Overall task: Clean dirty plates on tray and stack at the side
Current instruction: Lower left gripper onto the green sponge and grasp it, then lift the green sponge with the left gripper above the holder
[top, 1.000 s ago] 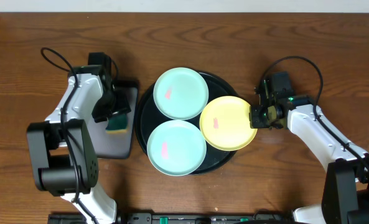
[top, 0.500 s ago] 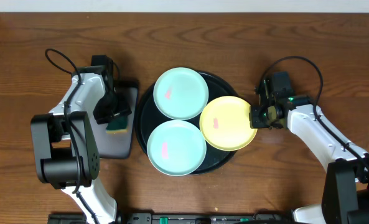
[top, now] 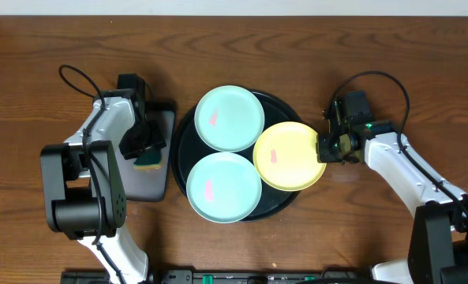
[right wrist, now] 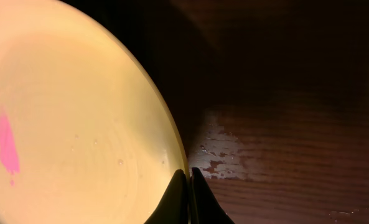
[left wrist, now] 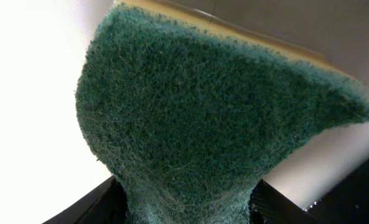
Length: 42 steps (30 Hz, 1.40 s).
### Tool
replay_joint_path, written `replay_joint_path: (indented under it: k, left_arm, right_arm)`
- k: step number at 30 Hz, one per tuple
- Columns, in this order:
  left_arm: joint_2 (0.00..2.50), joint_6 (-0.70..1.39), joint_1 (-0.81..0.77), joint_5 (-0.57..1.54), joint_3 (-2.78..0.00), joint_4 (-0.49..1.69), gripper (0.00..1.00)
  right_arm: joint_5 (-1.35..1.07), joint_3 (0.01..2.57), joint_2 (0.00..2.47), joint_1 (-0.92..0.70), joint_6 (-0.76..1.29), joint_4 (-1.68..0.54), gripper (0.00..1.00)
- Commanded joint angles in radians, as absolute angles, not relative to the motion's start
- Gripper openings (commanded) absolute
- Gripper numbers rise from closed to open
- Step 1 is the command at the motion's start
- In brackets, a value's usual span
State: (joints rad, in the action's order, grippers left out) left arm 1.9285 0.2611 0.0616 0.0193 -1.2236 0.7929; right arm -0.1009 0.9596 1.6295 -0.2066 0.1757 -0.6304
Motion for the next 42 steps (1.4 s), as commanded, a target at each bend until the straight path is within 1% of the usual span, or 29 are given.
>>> replay_joint_path:
  k: [1,2,3,8,9,15,23,28,29,30,32,33,36,42]
  left_arm:
    - [1.943,0.265,0.06,-0.005,-1.211,0.791,0.57]
    - [1.943,0.265,0.06,-0.005,-1.211,0.79,0.56]
    - [1.943,0.265,0.06,-0.005,-1.212,0.79,0.52]
    - [1.942,0.264,0.06,-0.005,-1.214,0.791,0.1]
    - [1.938,0.264,0.06,-0.005,-1.216,0.791,0.08]
    - [1.833,0.264,0.06,-0.005,-1.235,0.807,0.08]
    - [1.516,0.259,0.06,-0.02,-1.234,0.852,0.07]
    - [1.376,0.256,0.06,-0.02,-1.234,0.912,0.07]
    - [1.363,0.256,0.06,-0.02,-1.234,0.921,0.07]
    - [1.351,0.255,0.06,-0.02,-1.232,0.929,0.08]
    - [1.343,0.234,0.06,-0.02,-1.225,0.935,0.08]
    - [1.344,0.229,0.06,-0.02,-1.219,0.934,0.07]
    - [1.353,0.23,0.06,-0.02,-1.188,0.916,0.07]
    - [1.374,0.23,0.06,-0.02,-1.173,0.884,0.07]
  right_arm:
    - [-0.11,0.952,1.637,-0.224,0.179,-0.628,0.01]
    - [-0.11,0.952,1.637,-0.224,0.179,-0.628,0.01]
    - [-0.11,0.952,1.637,-0.224,0.179,-0.628,0.01]
    - [-0.11,0.952,1.637,-0.224,0.179,-0.628,0.01]
    - [-0.11,0.952,1.637,-0.224,0.179,-0.628,0.01]
    - [-0.11,0.952,1.637,-0.224,0.179,-0.628,0.01]
    - [-0.11,0.952,1.637,-0.224,0.179,-0.628,0.02]
    - [-0.11,0.952,1.637,-0.224,0.179,-0.628,0.02]
    - [-0.11,0.952,1.637,-0.224,0.179,-0.628,0.04]
    - [-0.11,0.952,1.637,-0.224,0.179,-0.628,0.09]
    - [-0.11,0.952,1.637,-0.224,0.179,-0.628,0.23]
    - [-0.11,0.952,1.637,-0.224,0.179,-0.628,0.27]
    - [-0.11,0.952,1.637,-0.224,0.179,-0.627,0.32]
    - [-0.11,0.952,1.637,-0.224,0.179,-0.623,0.33]
